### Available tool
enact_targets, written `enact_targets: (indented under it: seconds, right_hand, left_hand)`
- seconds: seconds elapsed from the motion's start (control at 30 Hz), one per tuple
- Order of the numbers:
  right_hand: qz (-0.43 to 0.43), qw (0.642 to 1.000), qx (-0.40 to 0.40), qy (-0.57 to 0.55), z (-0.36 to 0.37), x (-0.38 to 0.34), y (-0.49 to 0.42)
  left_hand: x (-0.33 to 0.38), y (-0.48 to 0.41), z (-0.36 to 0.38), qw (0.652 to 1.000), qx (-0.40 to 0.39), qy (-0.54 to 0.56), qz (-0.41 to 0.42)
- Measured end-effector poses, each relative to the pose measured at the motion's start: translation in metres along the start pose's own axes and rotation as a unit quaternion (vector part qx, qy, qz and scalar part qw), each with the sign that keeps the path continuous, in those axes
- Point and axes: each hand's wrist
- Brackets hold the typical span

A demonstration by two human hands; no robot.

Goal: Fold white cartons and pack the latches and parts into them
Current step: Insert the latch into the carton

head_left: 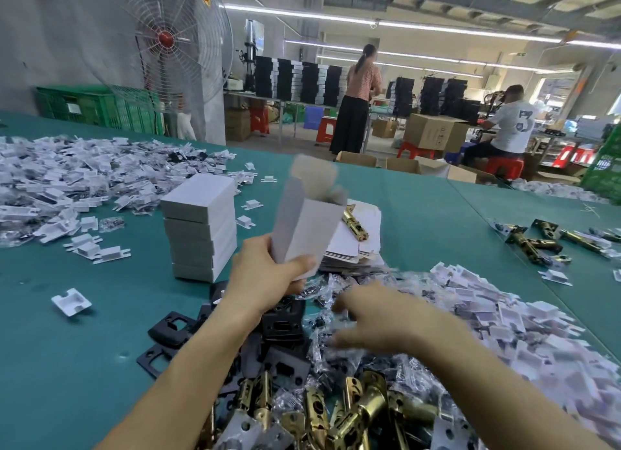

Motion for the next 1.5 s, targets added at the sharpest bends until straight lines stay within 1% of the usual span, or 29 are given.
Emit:
enact_targets:
  seconds: [0.03,0.1,0.13,0.2,0.23,0.33,0.4,0.5,0.57,0.6,0.63,0.7,0.77,0.9,0.97,1.03,1.17,1.23,1.3,1.4,1.5]
  right_hand:
    - [0.004,1.000,-0.013,0.027,0.008,-0.002,-0.002]
    - [0.006,0.999,0.020,0.045,0.017,-0.003,-0.006]
    - [-0.002,0.999,0.038,0.028,0.020,-0.002,-0.007]
    - [-0.027,0.998,0.049,-0.020,0.020,-0.001,-0.006]
    - [-0.041,0.997,0.056,-0.039,0.018,0.000,-0.005]
    - [-0.082,0.981,0.122,-0.129,0.002,0.008,0.001]
    - [-0.090,0.952,0.187,-0.226,-0.016,0.018,0.011]
    - [-0.112,0.879,0.288,-0.362,-0.044,0.032,0.028]
    - [-0.146,0.837,0.340,-0.403,-0.061,0.036,0.035]
    - [-0.156,0.825,0.362,-0.404,-0.067,0.037,0.035]
    - [-0.159,0.822,0.382,-0.393,-0.073,0.036,0.034]
    - [-0.156,0.828,0.414,-0.345,-0.077,0.033,0.030]
    - [-0.153,0.836,0.428,-0.309,-0.076,0.031,0.025]
    - [-0.190,0.854,0.419,-0.244,-0.067,0.026,0.021]
    - [-0.180,0.857,0.406,-0.263,-0.065,0.024,0.020]
    - [-0.170,0.872,0.370,-0.270,-0.066,0.024,0.021]
    - [-0.160,0.931,0.272,-0.184,-0.070,0.031,0.024]
    - [-0.129,0.954,0.220,-0.155,-0.069,0.034,0.028]
    - [-0.093,0.970,0.192,-0.116,-0.068,0.035,0.030]
    - [-0.093,0.970,0.193,-0.116,-0.062,0.036,0.032]
    - [-0.139,0.955,0.196,-0.176,-0.055,0.041,0.032]
  left_hand:
    - [0.000,0.002,0.003,1.000,-0.014,-0.008,0.005]
    - [0.002,0.005,0.008,0.999,-0.034,0.026,0.010]
    - [0.003,0.005,0.010,0.998,-0.034,0.055,0.012]
    - [0.003,0.004,0.009,0.996,-0.026,0.084,0.020]
    - [0.002,0.003,0.007,0.997,-0.021,0.072,0.026]
    - [-0.004,0.004,0.004,0.998,-0.019,-0.042,0.044]
    - [-0.004,0.006,0.003,0.998,-0.021,-0.050,0.034]
    - [-0.002,0.006,0.003,0.998,-0.045,-0.039,0.015]
    - [0.001,0.008,0.004,0.996,-0.083,-0.021,0.000]
    - [0.003,0.009,0.004,0.995,-0.103,-0.002,-0.009]
    - [0.005,0.010,0.006,0.992,-0.123,0.019,-0.016]
    - [0.007,0.013,0.007,0.986,-0.158,0.054,-0.025]
    - [0.008,0.014,0.008,0.982,-0.172,0.073,-0.029]
    - [0.008,0.013,0.005,0.979,-0.185,0.084,-0.029]
    - [0.009,0.014,0.005,0.975,-0.199,0.092,-0.026]
    - [0.010,0.015,0.005,0.974,-0.203,0.098,-0.024]
    - [0.009,0.015,0.005,0.978,-0.191,0.076,-0.024]
    - [0.009,0.016,0.007,0.978,-0.192,0.069,-0.034]
    - [0.009,0.017,0.008,0.979,-0.189,0.071,-0.043]
    - [0.010,0.018,0.009,0.977,-0.190,0.085,-0.050]
    - [0.012,0.019,0.008,0.973,-0.202,0.098,-0.048]
Point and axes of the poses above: each hand's wrist, its own y-axis away from the middle knuckle, its own z-axis out of the palm, x = y × z, and after that the axes turned 13 degrees about z, right-handed
